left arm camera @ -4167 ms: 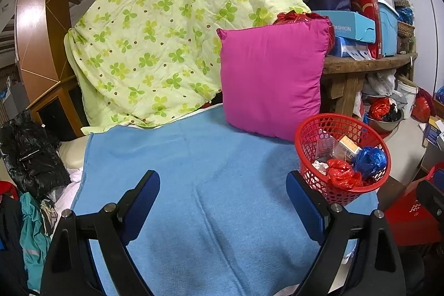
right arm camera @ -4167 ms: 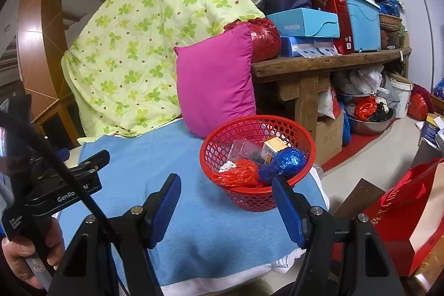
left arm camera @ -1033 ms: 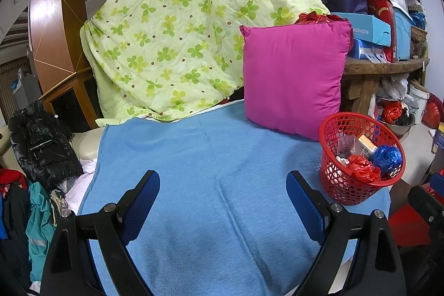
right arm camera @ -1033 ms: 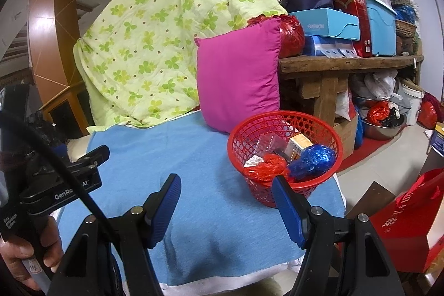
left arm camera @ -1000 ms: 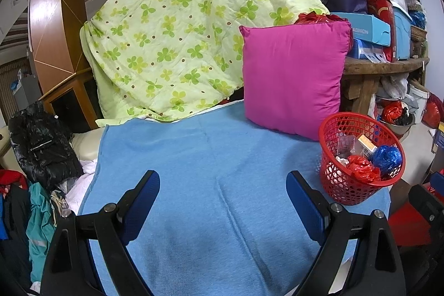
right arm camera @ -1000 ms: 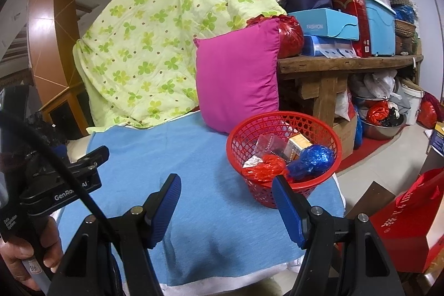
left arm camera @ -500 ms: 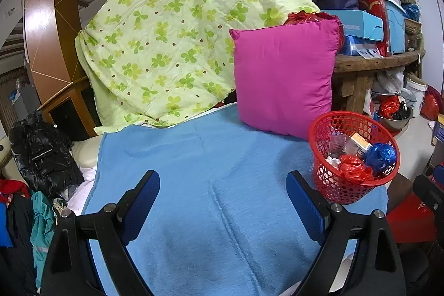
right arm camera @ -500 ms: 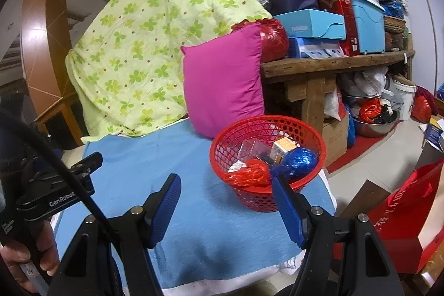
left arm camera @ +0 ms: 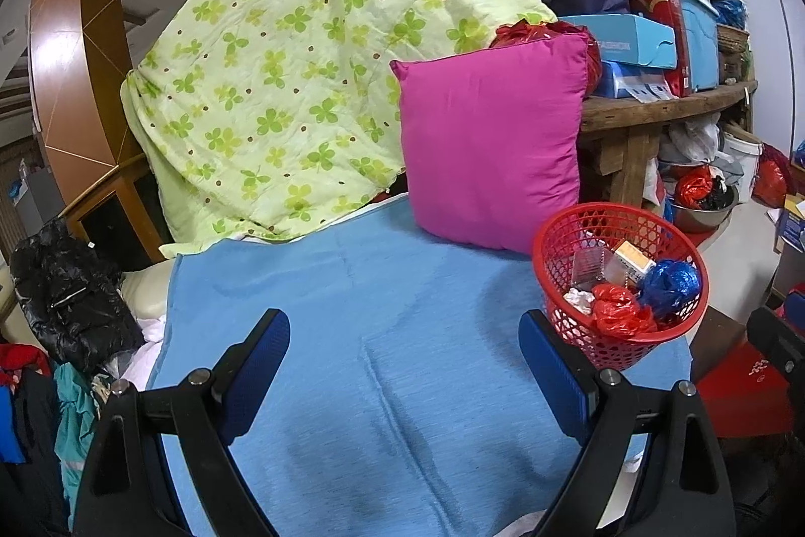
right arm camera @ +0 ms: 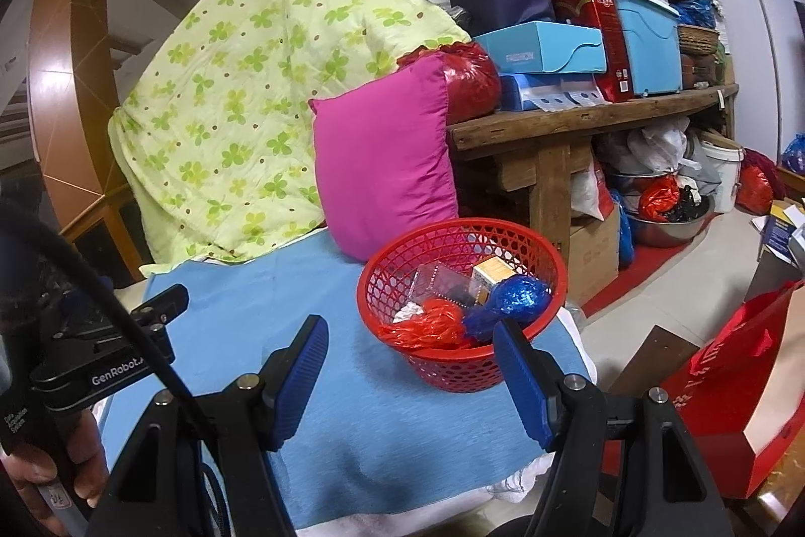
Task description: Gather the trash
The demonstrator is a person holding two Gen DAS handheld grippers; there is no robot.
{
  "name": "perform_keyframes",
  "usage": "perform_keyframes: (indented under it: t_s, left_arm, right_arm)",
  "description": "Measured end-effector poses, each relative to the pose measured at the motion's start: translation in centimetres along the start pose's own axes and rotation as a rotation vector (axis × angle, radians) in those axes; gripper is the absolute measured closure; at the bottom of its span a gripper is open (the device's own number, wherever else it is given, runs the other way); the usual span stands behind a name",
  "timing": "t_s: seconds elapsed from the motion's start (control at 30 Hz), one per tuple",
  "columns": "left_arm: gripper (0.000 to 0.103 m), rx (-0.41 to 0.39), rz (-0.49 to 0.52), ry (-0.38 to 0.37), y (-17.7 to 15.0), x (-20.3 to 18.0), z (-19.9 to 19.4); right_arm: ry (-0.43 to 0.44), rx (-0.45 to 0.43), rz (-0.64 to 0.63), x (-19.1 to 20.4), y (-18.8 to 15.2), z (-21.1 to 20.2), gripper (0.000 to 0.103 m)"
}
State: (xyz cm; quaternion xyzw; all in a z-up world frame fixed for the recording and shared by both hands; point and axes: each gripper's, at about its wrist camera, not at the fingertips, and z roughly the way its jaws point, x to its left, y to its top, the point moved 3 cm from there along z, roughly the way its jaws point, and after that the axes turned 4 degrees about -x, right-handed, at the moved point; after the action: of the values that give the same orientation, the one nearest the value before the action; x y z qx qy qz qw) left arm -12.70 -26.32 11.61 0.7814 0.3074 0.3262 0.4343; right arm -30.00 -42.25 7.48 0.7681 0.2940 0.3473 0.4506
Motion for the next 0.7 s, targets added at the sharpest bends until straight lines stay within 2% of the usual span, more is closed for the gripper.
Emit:
perform_keyframes:
  t_s: [0.7]
  left_arm:
    - [0.011,-0.023,-0.013,-0.053,0.5,0.6,0.0]
  right_arm:
    - [-0.039,-0.005,-0.047,1.5,0.4,-0.6,0.031]
